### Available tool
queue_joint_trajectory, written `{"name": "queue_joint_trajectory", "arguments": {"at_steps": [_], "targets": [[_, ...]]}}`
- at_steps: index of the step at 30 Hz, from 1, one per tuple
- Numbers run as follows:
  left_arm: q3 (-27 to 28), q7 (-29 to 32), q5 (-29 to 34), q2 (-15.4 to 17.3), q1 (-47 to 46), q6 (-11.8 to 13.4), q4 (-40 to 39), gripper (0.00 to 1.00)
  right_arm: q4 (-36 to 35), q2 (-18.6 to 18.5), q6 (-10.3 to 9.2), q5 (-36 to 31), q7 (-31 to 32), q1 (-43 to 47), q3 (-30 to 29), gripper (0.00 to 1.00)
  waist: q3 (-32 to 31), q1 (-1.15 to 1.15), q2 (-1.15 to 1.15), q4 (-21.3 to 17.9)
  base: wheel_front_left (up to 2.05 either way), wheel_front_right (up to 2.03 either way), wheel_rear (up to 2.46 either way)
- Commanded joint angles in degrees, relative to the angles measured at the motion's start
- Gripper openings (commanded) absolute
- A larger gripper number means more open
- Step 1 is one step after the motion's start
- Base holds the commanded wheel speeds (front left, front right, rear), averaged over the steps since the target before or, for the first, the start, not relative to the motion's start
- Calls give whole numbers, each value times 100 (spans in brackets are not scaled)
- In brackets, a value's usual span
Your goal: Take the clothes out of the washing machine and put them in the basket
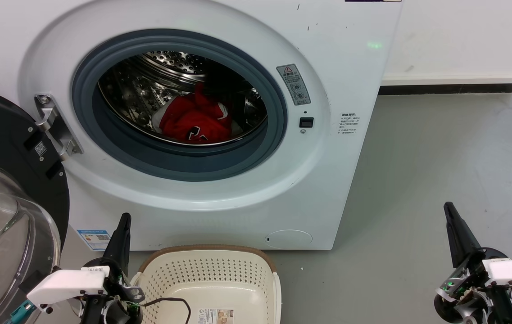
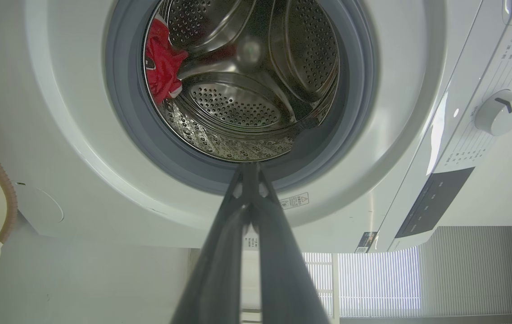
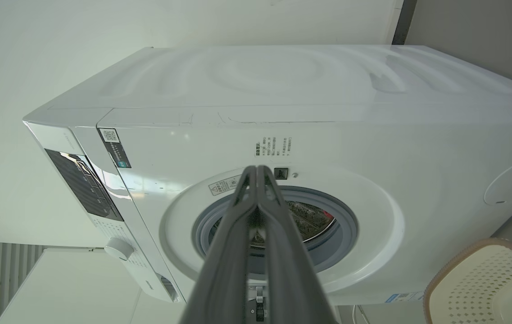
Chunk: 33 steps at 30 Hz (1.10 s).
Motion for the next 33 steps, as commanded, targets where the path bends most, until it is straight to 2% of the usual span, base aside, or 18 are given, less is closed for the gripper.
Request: {"name": "queue_joint_trajectory", "arguments": {"at_steps": [1, 30, 31, 33], "targets": [[8, 15, 8, -11, -42, -15, -1, 0, 6, 18, -2, -28, 3, -74, -1, 0, 0, 0, 0, 0, 0, 0, 0], [-15, -4, 3, -2, 28, 1, 55, 0, 48, 2, 0, -2, -6, 31, 7, 0, 0, 0, 0, 0, 0, 0, 0], [-22, -6, 3, -8, 73, 2, 102, 100, 97, 4, -1, -2, -8, 71, 14, 100, 0, 0, 0, 0, 0, 0, 0], [-77, -50, 25, -7, 76, 2, 65, 100, 36, 4, -1, -25, -70, 89, 70, 100, 2, 0, 0, -1, 0, 0, 0]]}}
